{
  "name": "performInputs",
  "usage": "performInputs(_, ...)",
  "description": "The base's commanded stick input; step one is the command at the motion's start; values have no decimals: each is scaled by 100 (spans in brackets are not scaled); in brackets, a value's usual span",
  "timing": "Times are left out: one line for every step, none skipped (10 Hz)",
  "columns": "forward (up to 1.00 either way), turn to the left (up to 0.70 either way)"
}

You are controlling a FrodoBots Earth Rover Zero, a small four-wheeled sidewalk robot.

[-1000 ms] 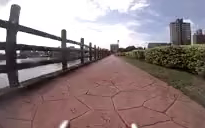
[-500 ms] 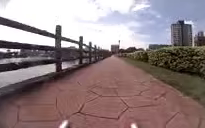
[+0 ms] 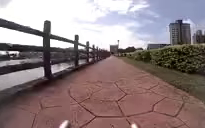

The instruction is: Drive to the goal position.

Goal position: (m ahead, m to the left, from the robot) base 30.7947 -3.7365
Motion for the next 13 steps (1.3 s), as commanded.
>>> performInputs(100, -40)
performInputs(100, -40)
performInputs(100, -39)
performInputs(100, -30)
performInputs(100, 0)
performInputs(100, 0)
performInputs(100, 0)
performInputs(100, 0)
performInputs(100, 0)
performInputs(100, 0)
performInputs(100, 0)
performInputs(100, 0)
performInputs(100, 0)
